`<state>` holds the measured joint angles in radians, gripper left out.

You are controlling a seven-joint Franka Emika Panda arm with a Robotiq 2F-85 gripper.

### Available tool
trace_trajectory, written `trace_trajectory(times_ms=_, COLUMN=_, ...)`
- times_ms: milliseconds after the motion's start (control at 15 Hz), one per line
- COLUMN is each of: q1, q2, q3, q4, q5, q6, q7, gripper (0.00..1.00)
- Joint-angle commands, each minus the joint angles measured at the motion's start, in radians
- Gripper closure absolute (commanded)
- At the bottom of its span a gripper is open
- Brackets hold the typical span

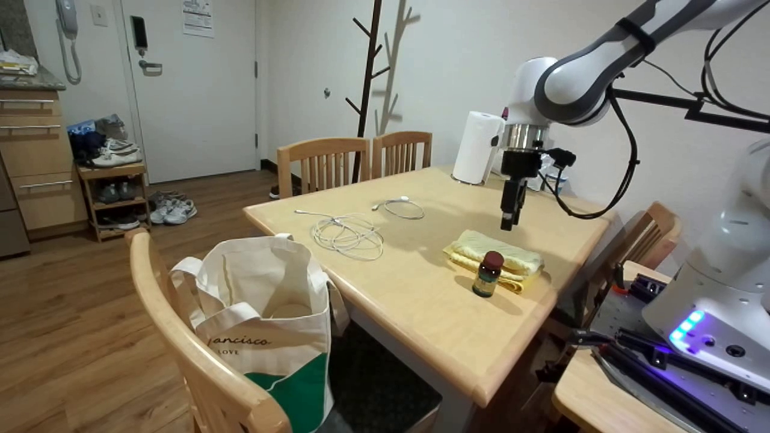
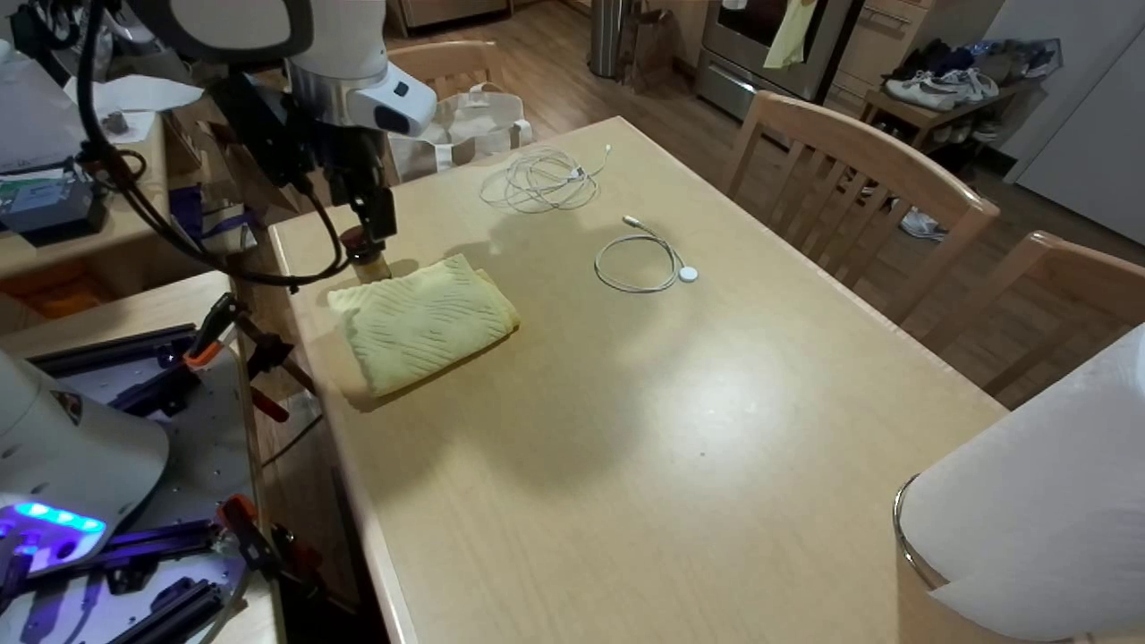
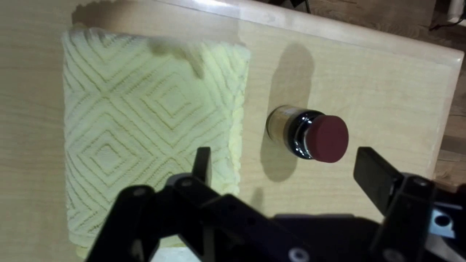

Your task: Close the bottle with the lid, wipe the table with the yellow cloth, and move the bottle forward

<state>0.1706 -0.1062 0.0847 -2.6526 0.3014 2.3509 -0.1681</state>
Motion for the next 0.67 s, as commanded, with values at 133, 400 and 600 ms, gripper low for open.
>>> trace_trajectory(times_ms=133, q1=-0.007, q2=0.071, q3=0.029, q4=-0.008, q5=-0.075, q6=0.064, q7=0.067, gripper=0.0)
trace_trajectory(times_ms=400, q1=-0.01, q2=0.088, q3=0.034, q4=-0.018, q5=-0.168, q6=0.12, q7=0.167, gripper=0.0)
trace_trajectory(times_ms=600, q1=-0.008, q2=0.12, q3=0.038, q4=-0.026, q5=-0.223, q6=0.183, q7=0.259, gripper=0.0)
